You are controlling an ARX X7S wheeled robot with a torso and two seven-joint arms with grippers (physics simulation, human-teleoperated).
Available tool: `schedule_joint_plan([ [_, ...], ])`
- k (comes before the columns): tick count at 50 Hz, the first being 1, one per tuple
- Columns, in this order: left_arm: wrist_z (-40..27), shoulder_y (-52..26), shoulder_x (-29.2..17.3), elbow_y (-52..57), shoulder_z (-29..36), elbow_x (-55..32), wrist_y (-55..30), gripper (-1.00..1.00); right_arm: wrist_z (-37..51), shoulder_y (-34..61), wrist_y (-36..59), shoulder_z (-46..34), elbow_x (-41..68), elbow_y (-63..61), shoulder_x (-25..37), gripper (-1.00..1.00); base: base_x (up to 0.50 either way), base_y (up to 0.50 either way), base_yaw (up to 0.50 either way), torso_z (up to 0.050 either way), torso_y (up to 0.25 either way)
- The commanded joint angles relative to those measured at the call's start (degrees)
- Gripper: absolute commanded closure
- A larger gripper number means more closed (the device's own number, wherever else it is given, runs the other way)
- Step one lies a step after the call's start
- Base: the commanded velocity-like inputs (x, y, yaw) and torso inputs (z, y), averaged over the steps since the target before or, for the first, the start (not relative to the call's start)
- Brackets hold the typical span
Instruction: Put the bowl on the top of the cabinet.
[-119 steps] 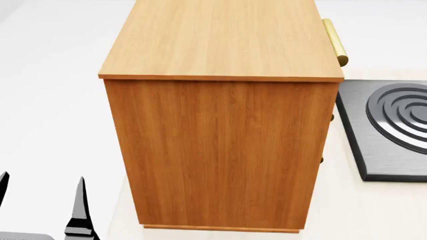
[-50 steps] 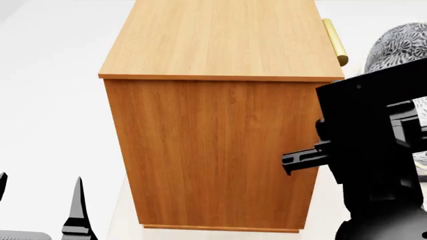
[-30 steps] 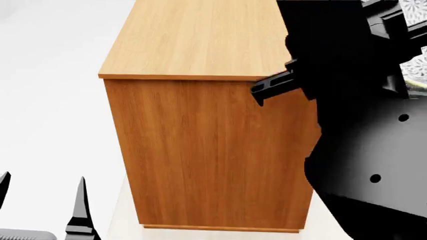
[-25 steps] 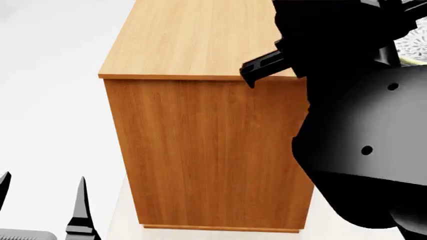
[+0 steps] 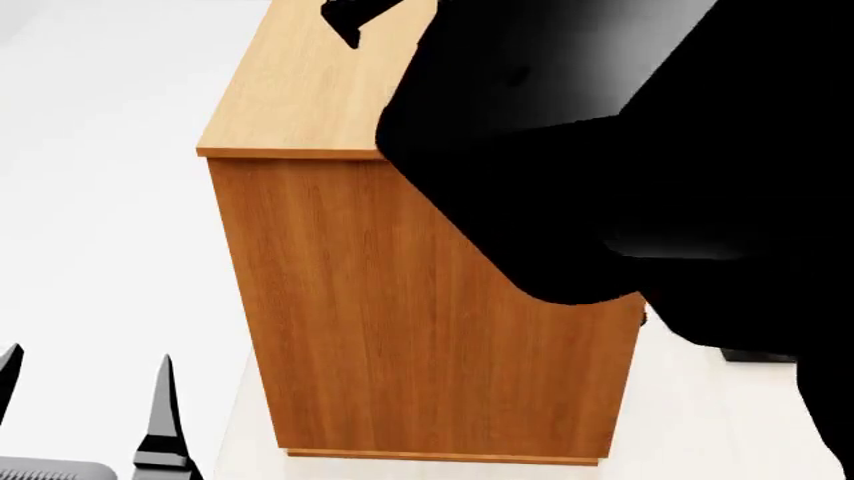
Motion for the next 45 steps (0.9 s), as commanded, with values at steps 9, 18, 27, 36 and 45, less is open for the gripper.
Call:
schedule_joint_plan([
  [9, -0.14, 0.27, -0.39, 0.02, -0.16, -0.42, 0.36, -1.0, 2.45, 2.96, -2.46, -2.98, 1.21, 2.9, -6.72, 1.0, 0.0, 0.0, 0.0, 0.0, 0.001],
  [18, -0.09, 0.1, -0.23, -0.81, 0.23, -0.2, 0.82, -1.0, 0.65, 1.66, -5.39, -4.7, -0.78, 3.26, -7.99, 1.0, 0.0, 0.0, 0.0, 0.0, 0.0],
  [27, -0.21, 0.3, -0.47, -0.54, 0.06, -0.53, 0.79, -1.0, -1.66, -1.12, -8.56, -7.49, -3.96, 3.01, -9.17, 1.0, 0.0, 0.0, 0.0, 0.0, 0.001],
  [36, -0.14, 0.12, -0.51, -0.7, 0.07, -0.82, 0.94, -1.0, -2.81, -2.43, -9.99, -9.85, -5.49, 2.92, -10.64, 1.0, 0.0, 0.0, 0.0, 0.0, 0.0],
  [45, -0.13, 0.15, -0.61, -1.06, -0.1, -1.07, 1.31, -1.0, -4.27, -3.71, -11.6, -12.17, -7.48, 3.26, -11.26, 1.0, 0.0, 0.0, 0.0, 0.0, 0.001],
])
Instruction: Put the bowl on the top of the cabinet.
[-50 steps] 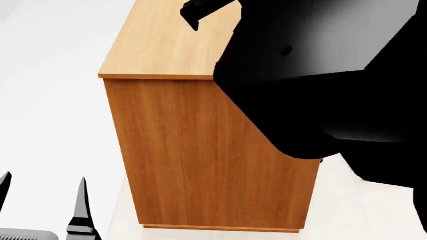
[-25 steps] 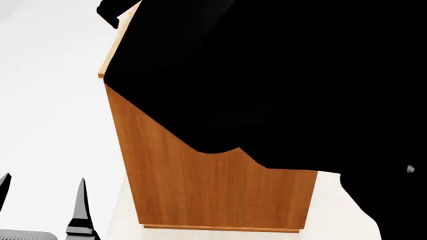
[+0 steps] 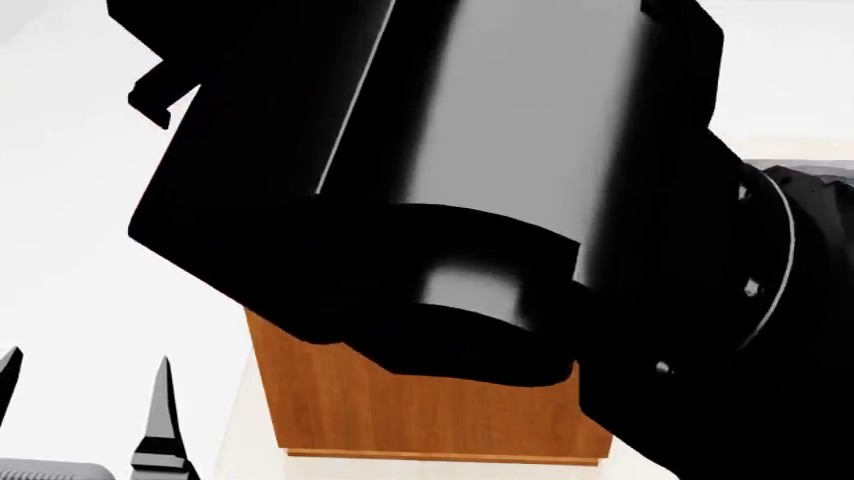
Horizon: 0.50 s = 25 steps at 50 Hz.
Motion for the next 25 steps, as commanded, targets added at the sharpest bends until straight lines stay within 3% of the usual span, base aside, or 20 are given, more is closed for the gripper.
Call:
schedule_joint_plan([
  [1, 0.06, 0.04, -0.08, -0.48, -0.09, -0.28, 0.54, -1.0, -1.27, -1.28, -1.59, -2.54, -3.06, 0.18, -1.12, 1.0, 0.0, 0.0, 0.0, 0.0, 0.0],
  [25, 0.08, -0.05, -0.23, -1.47, -0.11, -0.69, 1.2, -1.0, -6.54, -5.41, -8.26, -9.06, -11.3, 5.5, -0.91, 1.0, 0.0, 0.0, 0.0, 0.0, 0.0],
])
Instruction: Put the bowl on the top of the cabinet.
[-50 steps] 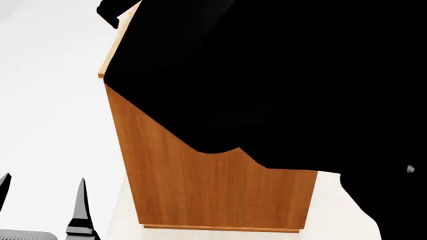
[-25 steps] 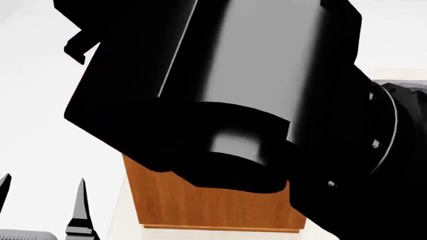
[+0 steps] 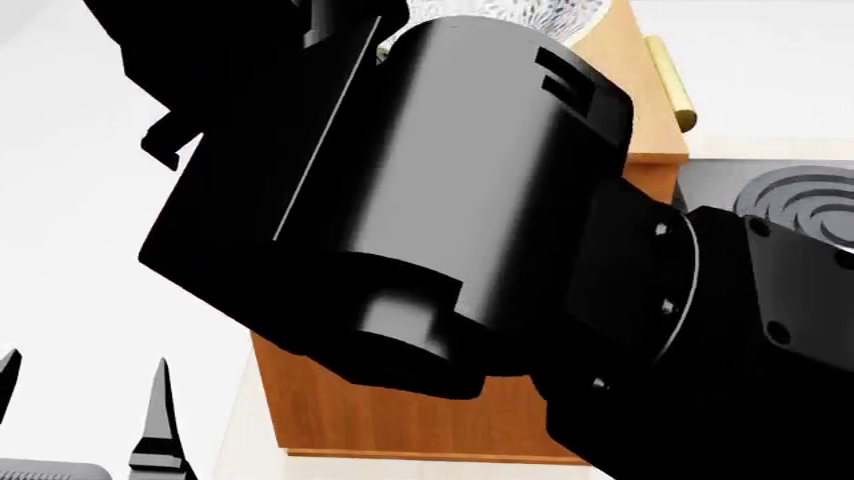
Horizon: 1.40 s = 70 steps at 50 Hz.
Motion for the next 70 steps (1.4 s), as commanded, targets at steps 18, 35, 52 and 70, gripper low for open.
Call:
schedule_joint_plan([
  [18, -0.12, -0.14, -0.09, -0.98, 0.05, -0.42, 0.56, -1.0, -7.23, -2.54, -7.38, -7.05, -10.88, 9.6, 0.44, 1.0, 0.0, 0.0, 0.0, 0.0, 0.001],
  [35, -0.16, -0.23, -0.19, -1.17, 0.15, -0.7, 0.79, -1.0, -9.4, -3.21, -9.38, -7.97, -12.31, 13.98, 0.46, 1.0, 0.0, 0.0, 0.0, 0.0, 0.0],
  [52, -0.31, -0.26, -0.36, -1.05, 0.32, -0.79, 0.87, -1.0, -10.04, -4.47, -9.96, -8.82, -12.5, 15.3, 0.47, 1.0, 0.0, 0.0, 0.0, 0.0, 0.0],
  [70, -0.53, -0.11, -0.36, -1.74, 0.26, -0.96, 1.43, -1.0, -7.84, -3.68, -8.16, -7.13, -9.87, 11.37, 1.29, -1.0, 0.0, 0.0, 0.0, 0.0, 0.0],
])
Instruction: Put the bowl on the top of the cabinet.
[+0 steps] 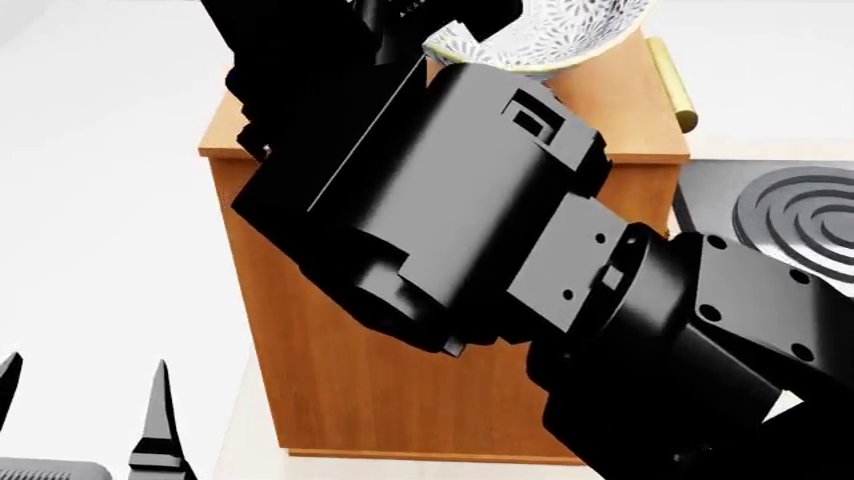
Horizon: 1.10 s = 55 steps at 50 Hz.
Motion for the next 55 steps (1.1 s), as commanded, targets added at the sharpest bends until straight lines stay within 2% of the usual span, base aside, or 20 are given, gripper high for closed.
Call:
schedule_joint_plan([
  [1, -0.13, 0.12, -0.09, -0.17, -0.12, -0.23, 0.28, -1.0, 1.81, 0.08, 1.85, 0.73, 2.44, -2.17, 1.24, -1.0, 0.0, 0.0, 0.0, 0.0, 0.0],
  [14, -0.42, 0.16, -0.28, 0.51, -0.01, -0.35, -0.02, -1.0, 6.95, 3.03, 6.36, 4.45, 7.68, -8.15, 2.55, -1.0, 0.0, 0.0, 0.0, 0.0, 0.0],
  [31, -0.85, -0.12, -0.33, 1.39, 0.72, -0.02, -0.83, -1.0, 19.41, 10.43, 15.63, 13.24, 22.74, -17.2, 6.01, -1.0, 0.0, 0.0, 0.0, 0.0, 0.0],
  [35, -0.91, 0.0, -0.61, 1.47, 0.35, -0.24, -0.77, -1.0, 33.17, 9.87, 18.31, 15.63, 32.72, -22.41, 10.65, -1.0, 0.0, 0.0, 0.0, 0.0, 0.0],
  [39, -0.98, -0.2, -0.58, 1.54, 0.43, -0.23, -0.88, -1.0, 38.58, 7.38, 17.3, 16.84, 39.33, -28.92, 15.95, -1.0, 0.0, 0.0, 0.0, 0.0, 0.0],
  [41, -0.99, -0.29, -0.58, 1.5, 0.46, -0.22, -0.9, -1.0, 39.42, 6.55, 11.26, 13.21, 40.84, -35.37, 22.74, -1.0, 0.0, 0.0, 0.0, 0.0, 0.0],
  [44, -1.12, -0.46, -0.64, 1.85, 0.49, -0.26, -1.27, -1.0, 39.42, 8.75, 1.26, 5.5, 41.69, -42.36, 29.71, -1.0, 0.0, 0.0, 0.0, 0.0, 0.0],
  [47, -1.29, -0.43, -0.64, 1.88, 0.44, -0.22, -1.26, -1.0, 39.46, 14.99, -12.06, -9.19, 39.36, -51.54, 39.07, -1.0, 0.0, 0.0, 0.0, 0.0, 0.0],
  [51, -1.39, -0.35, -0.79, 2.15, 0.4, -0.21, -1.27, -1.0, 39.46, 18.32, -23.24, -22.52, 34.4, -59.27, 45.88, -1.0, 0.0, 0.0, 0.0, 0.0, 0.0],
  [55, -1.49, -0.27, -0.86, 2.18, 0.33, -0.21, -1.18, -1.0, 39.45, 14.4, -27.83, -26.84, 28.39, -62.44, 49.17, -1.0, 0.0, 0.0, 0.0, 0.0, 0.0],
])
